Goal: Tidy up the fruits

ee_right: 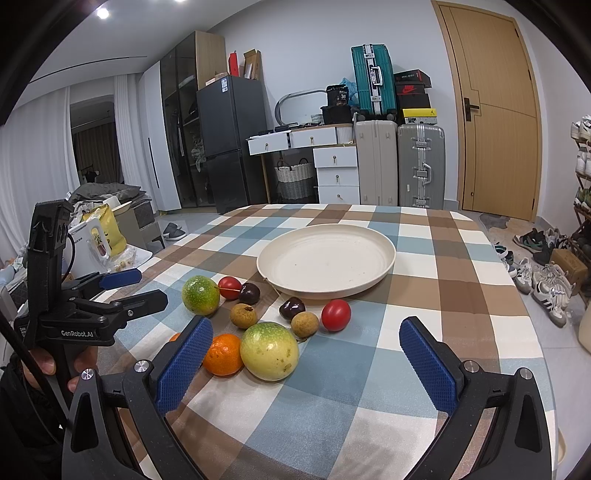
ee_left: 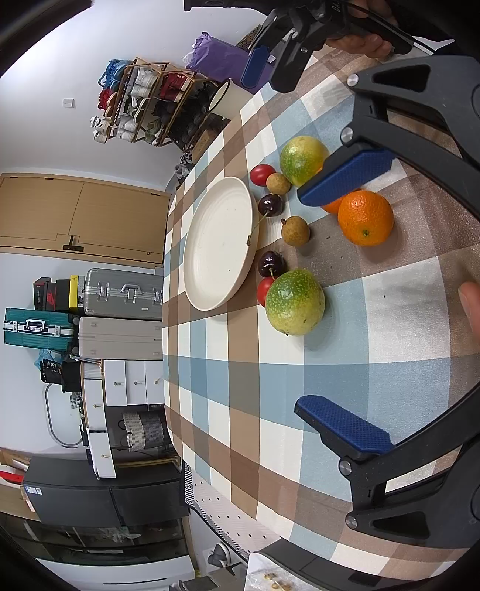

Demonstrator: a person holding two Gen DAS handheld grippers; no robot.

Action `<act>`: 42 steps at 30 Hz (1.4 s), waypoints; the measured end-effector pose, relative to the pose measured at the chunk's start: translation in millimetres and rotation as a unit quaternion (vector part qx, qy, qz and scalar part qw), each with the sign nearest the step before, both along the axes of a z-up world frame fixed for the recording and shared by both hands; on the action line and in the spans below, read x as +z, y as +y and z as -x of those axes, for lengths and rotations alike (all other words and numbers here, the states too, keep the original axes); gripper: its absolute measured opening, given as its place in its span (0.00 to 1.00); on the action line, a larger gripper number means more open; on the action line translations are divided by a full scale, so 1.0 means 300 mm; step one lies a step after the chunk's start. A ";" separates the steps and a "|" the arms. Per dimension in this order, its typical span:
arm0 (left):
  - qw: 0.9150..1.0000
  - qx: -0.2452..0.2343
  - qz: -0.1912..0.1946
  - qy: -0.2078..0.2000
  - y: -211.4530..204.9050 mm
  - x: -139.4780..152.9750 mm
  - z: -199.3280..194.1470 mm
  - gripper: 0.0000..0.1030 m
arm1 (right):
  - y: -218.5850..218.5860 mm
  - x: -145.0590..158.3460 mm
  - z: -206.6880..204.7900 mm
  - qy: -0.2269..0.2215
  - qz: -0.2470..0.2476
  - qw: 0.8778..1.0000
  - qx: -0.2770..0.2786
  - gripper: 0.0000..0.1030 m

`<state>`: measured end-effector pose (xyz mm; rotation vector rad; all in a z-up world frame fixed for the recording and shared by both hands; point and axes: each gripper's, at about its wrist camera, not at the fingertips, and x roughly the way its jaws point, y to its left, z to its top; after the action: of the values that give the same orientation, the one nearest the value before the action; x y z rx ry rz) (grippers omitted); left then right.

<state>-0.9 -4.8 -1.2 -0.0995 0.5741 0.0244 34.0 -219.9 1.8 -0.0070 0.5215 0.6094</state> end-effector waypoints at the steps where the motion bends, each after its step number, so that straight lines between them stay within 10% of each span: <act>1: 1.000 0.000 0.000 0.000 0.000 0.000 0.000 0.99 | 0.000 0.000 0.000 0.000 0.000 1.000 0.000 1.00; 42: 1.000 -0.003 0.002 0.003 -0.003 -0.006 -0.003 0.99 | 0.013 -0.023 -0.018 0.015 0.010 1.000 0.002 1.00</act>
<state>-0.1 -5.6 -3.1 -0.1010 0.5808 0.0186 39.5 -215.9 -5.2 -0.0171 0.5566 0.6097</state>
